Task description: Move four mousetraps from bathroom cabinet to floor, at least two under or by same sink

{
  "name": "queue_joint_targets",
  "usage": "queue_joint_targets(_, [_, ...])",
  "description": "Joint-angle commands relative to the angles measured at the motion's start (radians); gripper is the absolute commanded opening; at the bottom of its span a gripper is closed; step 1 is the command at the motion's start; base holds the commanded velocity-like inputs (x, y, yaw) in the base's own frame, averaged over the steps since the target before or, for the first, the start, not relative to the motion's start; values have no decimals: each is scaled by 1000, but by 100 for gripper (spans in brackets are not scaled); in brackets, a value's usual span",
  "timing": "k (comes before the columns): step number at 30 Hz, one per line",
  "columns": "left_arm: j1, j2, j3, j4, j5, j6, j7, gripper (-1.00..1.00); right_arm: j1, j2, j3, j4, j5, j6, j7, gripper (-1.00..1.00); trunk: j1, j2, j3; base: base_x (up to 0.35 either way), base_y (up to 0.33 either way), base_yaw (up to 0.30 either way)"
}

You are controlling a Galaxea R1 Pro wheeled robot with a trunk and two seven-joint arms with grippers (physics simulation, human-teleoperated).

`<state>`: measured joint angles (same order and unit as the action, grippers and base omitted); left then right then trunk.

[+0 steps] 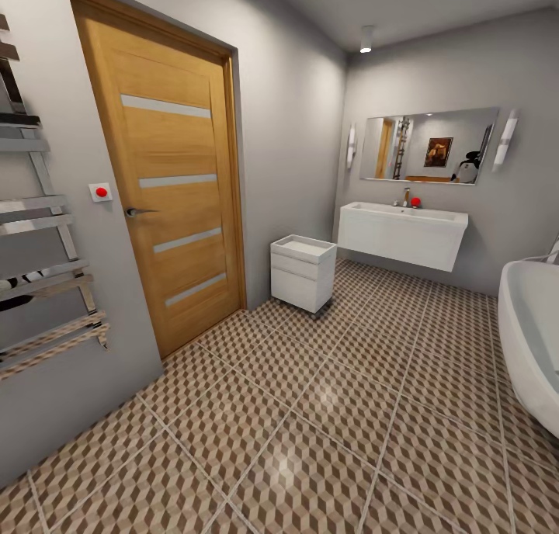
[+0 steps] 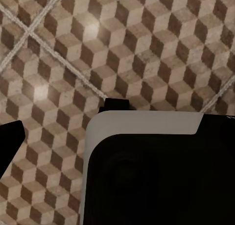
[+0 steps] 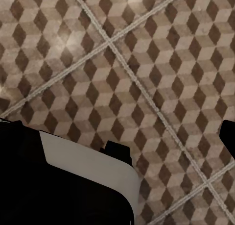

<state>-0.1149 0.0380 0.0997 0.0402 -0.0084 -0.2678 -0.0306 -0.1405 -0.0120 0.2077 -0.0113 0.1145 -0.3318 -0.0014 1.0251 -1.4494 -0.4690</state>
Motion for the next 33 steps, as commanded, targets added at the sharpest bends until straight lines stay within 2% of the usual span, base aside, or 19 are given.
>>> queue_joint_targets(1, [-2, 0, 8, 4, -1, -7, -3, 100, -1, 0, -4, 1, 10, -3, 0, 100, 0, -1, -1, 0, 0, 0])
queue_joint_targets(33, [-2, 0, 8, 4, -1, -7, -3, 100, -1, 0, -4, 1, 10, -3, 0, 100, 0, -1, -1, 0, 0, 0])
